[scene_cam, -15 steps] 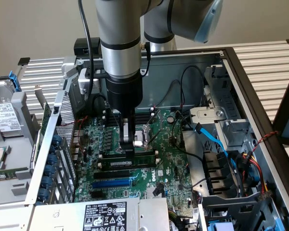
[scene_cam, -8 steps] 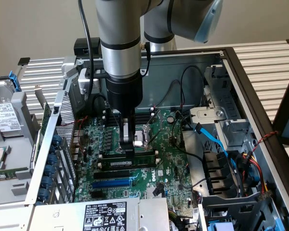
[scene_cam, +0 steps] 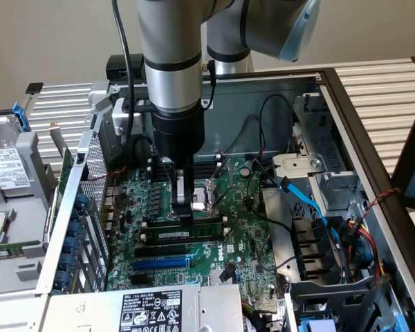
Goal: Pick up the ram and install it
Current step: 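Press down the ram until it locks into place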
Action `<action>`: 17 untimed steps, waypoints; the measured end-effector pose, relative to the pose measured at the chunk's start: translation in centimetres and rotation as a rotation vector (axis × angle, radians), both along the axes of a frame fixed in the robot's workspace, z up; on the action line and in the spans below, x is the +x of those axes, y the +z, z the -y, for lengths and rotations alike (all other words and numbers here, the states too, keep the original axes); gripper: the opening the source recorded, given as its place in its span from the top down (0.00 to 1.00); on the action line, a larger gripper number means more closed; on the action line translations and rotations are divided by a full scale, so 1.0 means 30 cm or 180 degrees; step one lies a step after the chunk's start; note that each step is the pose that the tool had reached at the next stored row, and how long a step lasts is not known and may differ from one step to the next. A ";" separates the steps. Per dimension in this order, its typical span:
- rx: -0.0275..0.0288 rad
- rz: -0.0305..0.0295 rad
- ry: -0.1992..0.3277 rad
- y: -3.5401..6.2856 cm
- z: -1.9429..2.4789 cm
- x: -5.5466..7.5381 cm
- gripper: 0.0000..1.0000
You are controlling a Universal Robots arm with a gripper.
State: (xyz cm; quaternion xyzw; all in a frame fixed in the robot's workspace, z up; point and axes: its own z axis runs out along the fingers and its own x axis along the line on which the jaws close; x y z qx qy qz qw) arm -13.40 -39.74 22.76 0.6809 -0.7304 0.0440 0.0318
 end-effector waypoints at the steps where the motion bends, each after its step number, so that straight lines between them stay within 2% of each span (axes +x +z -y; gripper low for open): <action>1: 0.0000 0.0000 0.0000 0.000 0.000 0.000 0.89; 17: 0.0000 0.0000 0.0000 0.000 -0.004 -0.002 0.89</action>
